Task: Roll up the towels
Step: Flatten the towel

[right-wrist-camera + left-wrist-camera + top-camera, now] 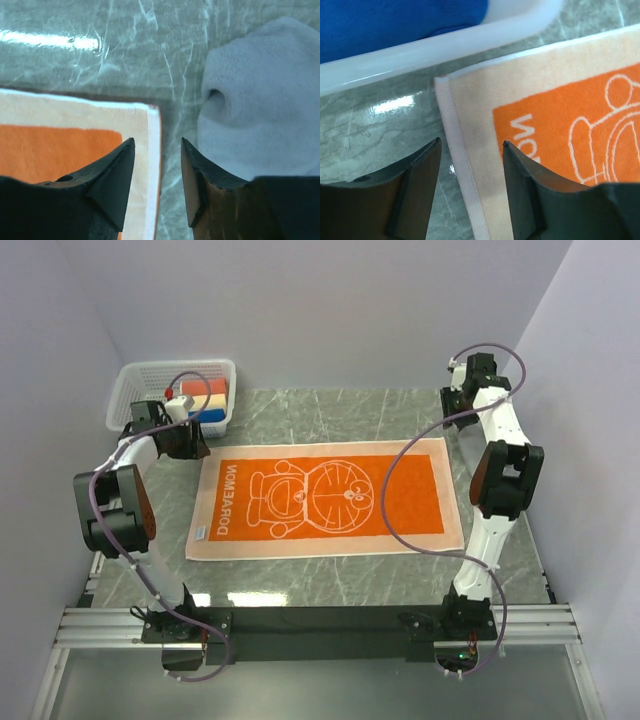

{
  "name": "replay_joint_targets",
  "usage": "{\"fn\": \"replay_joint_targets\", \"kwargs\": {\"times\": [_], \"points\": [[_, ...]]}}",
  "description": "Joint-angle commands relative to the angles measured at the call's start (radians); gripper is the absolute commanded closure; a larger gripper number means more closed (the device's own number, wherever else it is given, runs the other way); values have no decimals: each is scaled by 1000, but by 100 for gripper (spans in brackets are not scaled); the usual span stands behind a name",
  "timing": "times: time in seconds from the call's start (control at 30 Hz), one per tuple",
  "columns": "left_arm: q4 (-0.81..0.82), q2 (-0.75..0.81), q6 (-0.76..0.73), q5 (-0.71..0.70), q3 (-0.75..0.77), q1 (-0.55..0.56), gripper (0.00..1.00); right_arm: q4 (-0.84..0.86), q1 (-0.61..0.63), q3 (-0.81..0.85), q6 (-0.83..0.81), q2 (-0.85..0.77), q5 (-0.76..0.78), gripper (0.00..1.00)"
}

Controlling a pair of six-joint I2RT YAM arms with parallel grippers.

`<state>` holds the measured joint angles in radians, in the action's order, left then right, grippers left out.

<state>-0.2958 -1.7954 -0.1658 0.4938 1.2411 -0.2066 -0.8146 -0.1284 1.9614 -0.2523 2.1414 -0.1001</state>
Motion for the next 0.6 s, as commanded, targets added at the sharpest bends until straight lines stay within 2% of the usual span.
{"fn": "replay_joint_targets", "kwargs": {"times": [0.0, 0.2, 0.4, 0.57], "points": [[20, -39, 63, 65, 52, -16, 41, -52, -5, 102, 38, 80, -22, 50], [24, -85, 83, 83, 67, -20, 39, -69, -30, 145, 57, 179, -85, 49], [61, -124, 129, 85, 73, -22, 43, -64, -36, 113, 41, 187, -144, 60], [130, -140, 209, -4, 61, -22, 44, -73, -36, 123, 30, 198, -147, 70]]}}
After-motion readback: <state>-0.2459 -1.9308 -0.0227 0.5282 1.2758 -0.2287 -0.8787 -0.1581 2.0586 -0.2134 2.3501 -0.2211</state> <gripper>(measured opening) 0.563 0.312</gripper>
